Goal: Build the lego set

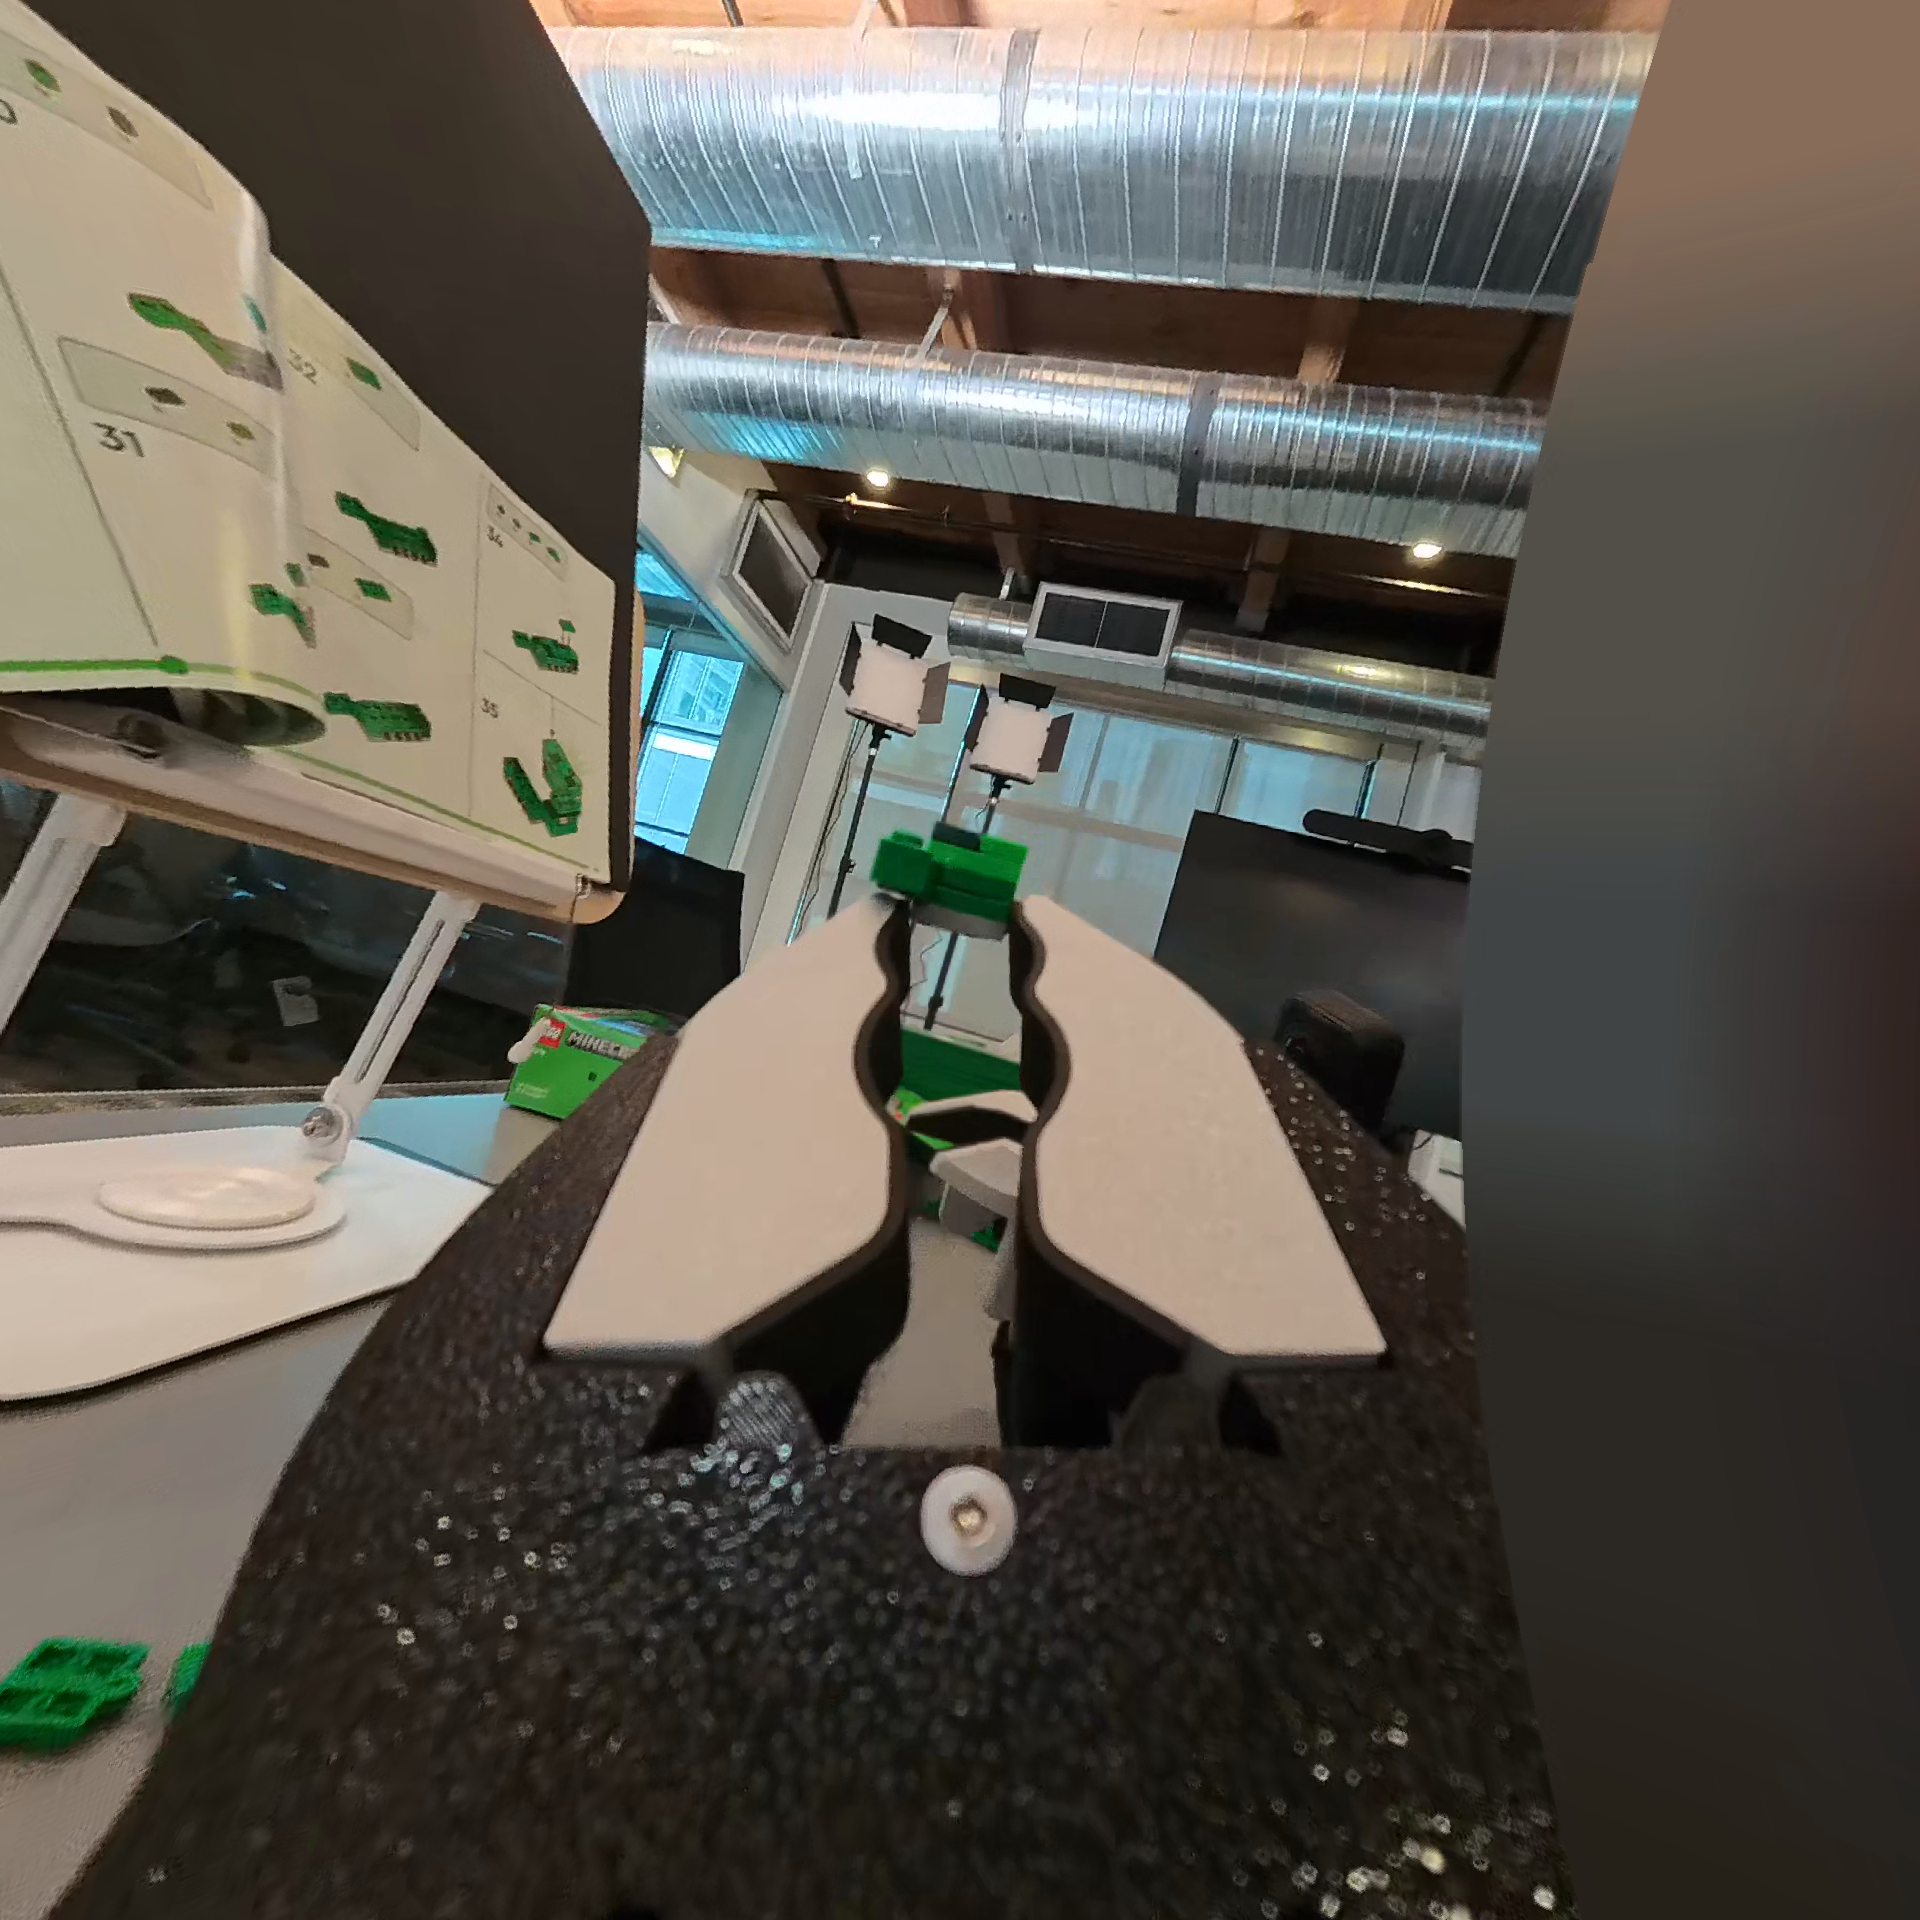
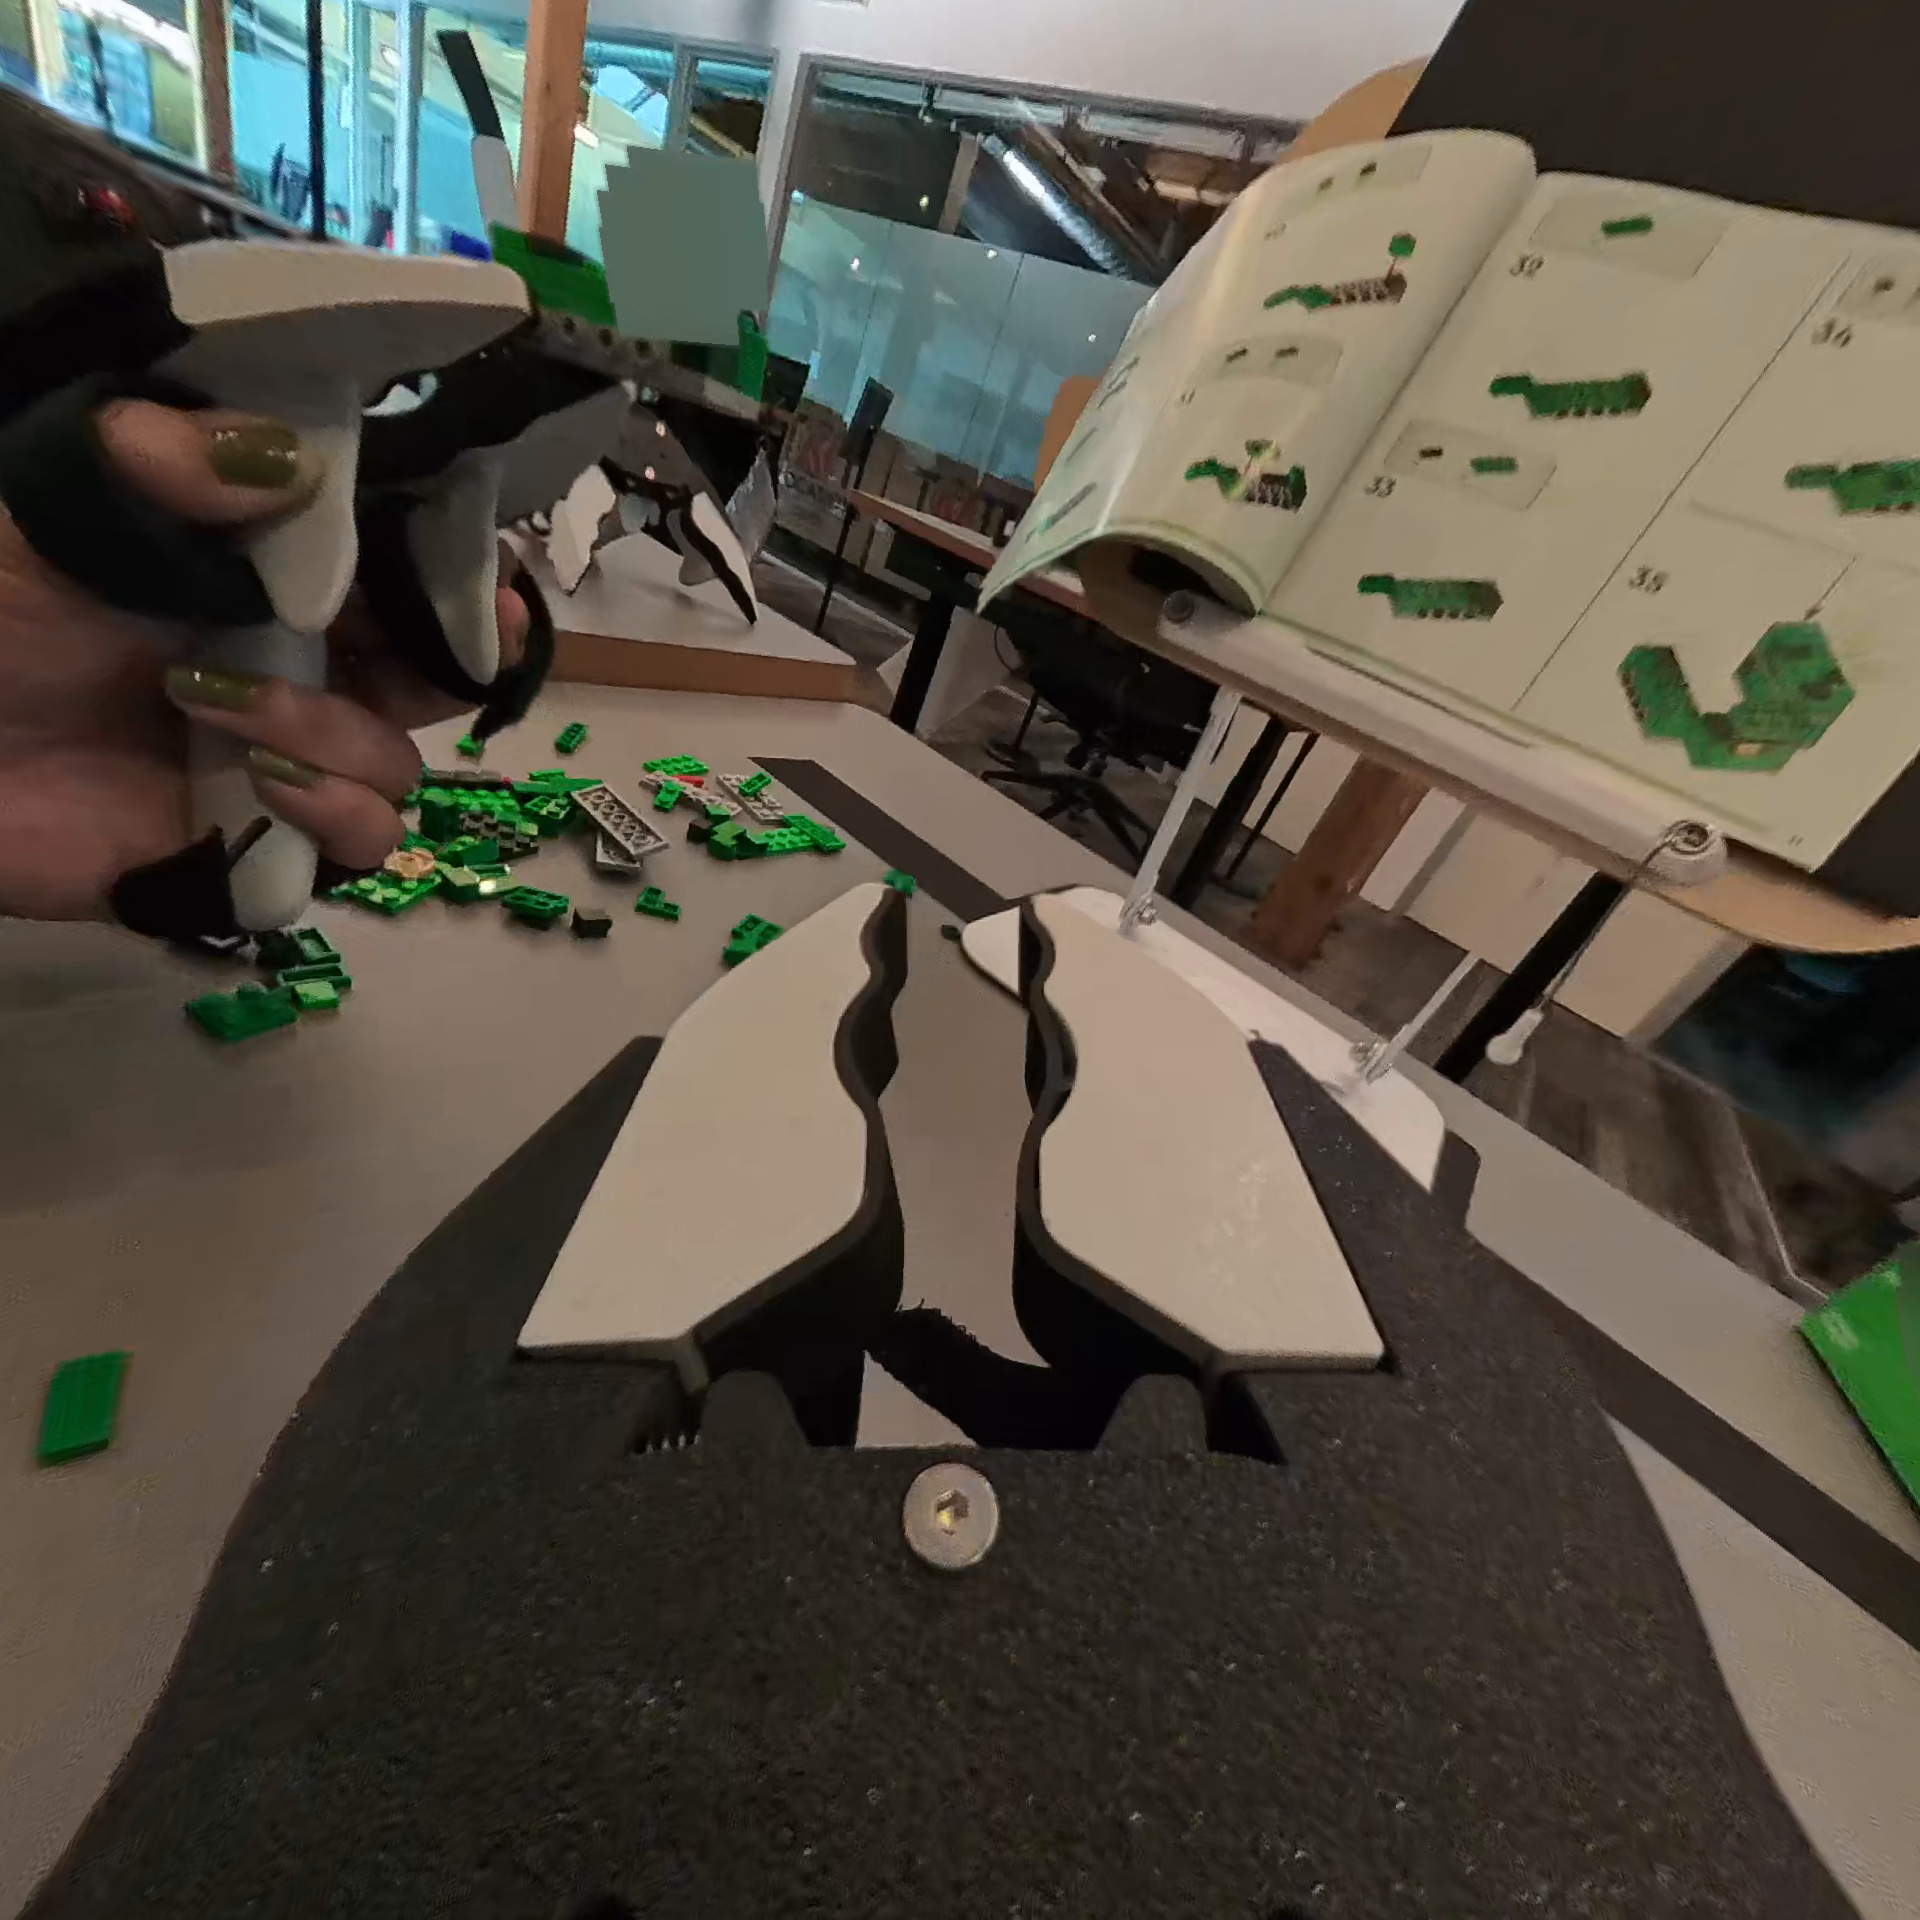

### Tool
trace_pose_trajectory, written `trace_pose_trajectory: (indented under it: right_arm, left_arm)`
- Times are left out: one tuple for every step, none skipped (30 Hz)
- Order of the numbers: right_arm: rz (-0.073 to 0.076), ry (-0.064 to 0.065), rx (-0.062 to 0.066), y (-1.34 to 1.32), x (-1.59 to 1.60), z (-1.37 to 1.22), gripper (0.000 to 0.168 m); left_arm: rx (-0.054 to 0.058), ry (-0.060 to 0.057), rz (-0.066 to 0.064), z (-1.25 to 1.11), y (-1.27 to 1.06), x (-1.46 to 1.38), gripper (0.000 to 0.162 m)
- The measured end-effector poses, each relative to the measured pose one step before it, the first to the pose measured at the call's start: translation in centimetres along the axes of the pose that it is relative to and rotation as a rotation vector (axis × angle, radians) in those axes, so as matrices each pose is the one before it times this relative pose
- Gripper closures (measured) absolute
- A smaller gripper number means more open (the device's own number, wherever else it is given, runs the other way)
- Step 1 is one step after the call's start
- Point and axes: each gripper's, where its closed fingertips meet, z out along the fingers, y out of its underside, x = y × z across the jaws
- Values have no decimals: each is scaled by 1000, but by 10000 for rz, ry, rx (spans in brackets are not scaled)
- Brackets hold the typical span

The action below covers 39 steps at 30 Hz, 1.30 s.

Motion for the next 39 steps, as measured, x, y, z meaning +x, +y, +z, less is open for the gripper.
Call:
trace_pose_trajectory:
  right_arm:
    - [-113,-160,-148,435,-194,108,148]
    - [-124,-108,-96,412,-208,100,148]
    - [-92,-67,-38,449,-238,65,148]
    - [-65,-60,-42,484,-251,59,149]
    - [-93,-72,-56,383,-193,65,150]
    - [-119,-72,-34,119,-110,81,150]
    - [-68,-15,58,-102,-5,36,150]
    - [-10,-1,113,-105,-23,-9,151]
    - [-4,-41,57,-6,-93,-17,152]
    - [-31,-47,0,23,-84,-1,153]
    - [-40,-23,14,-13,-60,2,153]
    - [-42,-8,18,-11,-48,-8,153]
    - [-34,-2,1,-2,-28,6,154]
    - [-27,-16,-1,14,-46,7,154]
    - [-20,-17,2,6,-36,4,154]
    - [-13,-17,12,-10,-27,5,154]
    - [-3,-20,14,4,-24,13,155]
    - [7,-8,19,-2,33,43,155]
    - [33,6,-1,29,65,29,156]
    - [57,-4,-3,28,51,22,156]
    - [65,9,21,-5,85,-17,156]
    - [54,19,39,-31,80,-24,156]
    - [43,22,40,-33,87,-14,157]
    - [36,26,16,-2,75,-6,157]
    - [20,19,7,7,69,16,157]
    - [5,12,9,-3,29,13,157]
    - [-9,11,20,-15,23,-5,158]
    - [-24,-4,29,-27,-12,-18,158]
    - [-43,1,32,-40,-12,-14,158]
    - [-65,12,29,-41,-16,-17,158]
    - [-76,11,21,-27,-25,-17,158]
    - [-91,1,15,-35,-60,-12,159]
    - [-101,0,16,-40,-56,-2,159]
    - [-108,-8,19,-44,-83,-7,160]
    - [-112,-32,30,-61,-114,11,160]
    - [-105,-52,31,-54,-146,2,161]
    - [-92,-52,32,-51,-126,13,161]
    - [-75,-27,32,-56,-89,9,162]
    - [-57,-20,28,-36,-66,6,162]
  left_arm:
    - [-66,-90,53,-144,42,-177,145]
    - [-41,-91,56,-132,19,-184,145]
    - [-28,-55,14,-98,28,-122,145]
    - [-29,-21,-7,-59,60,-62,145]
    - [-43,-8,4,-7,95,-24,145]
    - [-62,10,17,30,125,8,145]
    - [-73,25,18,56,118,50,145]
    - [-59,18,23,65,114,40,145]
    - [-44,15,19,64,100,44,145]
    - [-49,18,3,51,103,37,145]
    - [-48,12,1,35,102,29,145]
    - [-40,12,8,23,54,27,145]
    - [-22,5,12,0,22,23,145]
    - [-1,-3,9,-20,-17,9,145]
    - [14,-6,11,-27,-37,2,145]
    - [13,-10,11,-39,-56,-4,145]
    - [2,-7,16,-54,-58,1,145]
    - [3,-6,27,-65,-66,-6,145]
    - [16,-19,38,-85,-87,-16,145]
    - [32,-21,37,-114,-113,-27,145]
    - [48,-32,29,-131,-131,-46,145]
    - [50,-39,38,-142,-152,-51,145]
    - [36,-45,71,-155,-137,-46,145]
    - [42,-51,110,-173,-157,-25,145]
    - [64,-47,130,-161,-177,7,145]
    - [76,-38,145,-168,-208,44,145]
    - [83,-44,173,-168,-185,63,145]
    - [65,-80,214,-150,-135,68,145]
    - [42,-124,269,-147,-60,70,145]
    - [21,-189,308,-165,42,100,145]
    - [34,-269,366,-162,98,130,145]
    - [12,-388,347,-156,163,78,145]
    - [-26,-357,271,-161,271,236,145]
    - [-29,-200,183,-105,328,464,145]
    - [-94,-12,65,-32,399,699,145]
    - [-204,185,0,24,463,915,145]
    - [-240,256,44,59,410,1006,145]
    - [-215,210,119,19,293,927,145]
    - [-167,58,169,-52,154,666,145]
